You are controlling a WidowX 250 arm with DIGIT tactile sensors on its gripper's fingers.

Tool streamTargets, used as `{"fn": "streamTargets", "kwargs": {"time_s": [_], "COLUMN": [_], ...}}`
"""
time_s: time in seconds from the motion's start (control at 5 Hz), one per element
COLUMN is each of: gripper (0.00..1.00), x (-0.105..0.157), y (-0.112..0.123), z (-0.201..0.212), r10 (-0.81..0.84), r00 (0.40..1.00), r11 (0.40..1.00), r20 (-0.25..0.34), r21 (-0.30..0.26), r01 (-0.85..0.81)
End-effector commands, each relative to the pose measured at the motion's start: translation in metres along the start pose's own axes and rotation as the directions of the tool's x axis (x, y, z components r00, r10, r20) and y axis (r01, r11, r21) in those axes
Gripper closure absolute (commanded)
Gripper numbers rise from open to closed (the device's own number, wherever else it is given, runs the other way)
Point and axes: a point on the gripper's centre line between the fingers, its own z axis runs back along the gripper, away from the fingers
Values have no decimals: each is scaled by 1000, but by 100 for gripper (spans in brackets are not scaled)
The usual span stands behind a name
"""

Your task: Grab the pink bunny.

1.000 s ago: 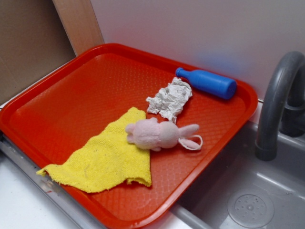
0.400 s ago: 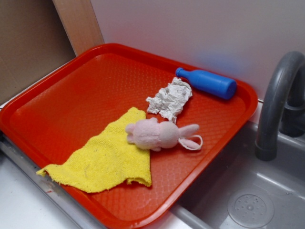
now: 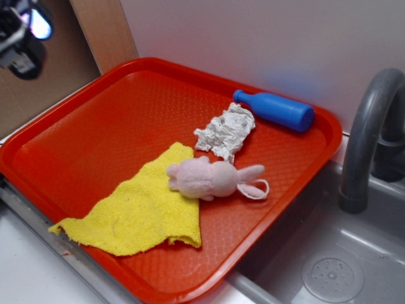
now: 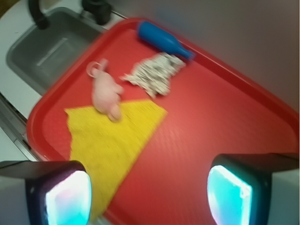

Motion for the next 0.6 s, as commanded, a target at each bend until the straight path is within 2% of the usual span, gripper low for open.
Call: {"fn": "streamTargets", "kwargs": {"time_s": [0.0,0.4], "gripper": [0,0], "x": [44,65], "y": [-42,-55], "z": [-33,-96], "r10": [-127,-142], "r00": [990,988], "r11": [990,990], "r20": [61,-63], "r21": [-47,-7], "r01": [130,142]}}
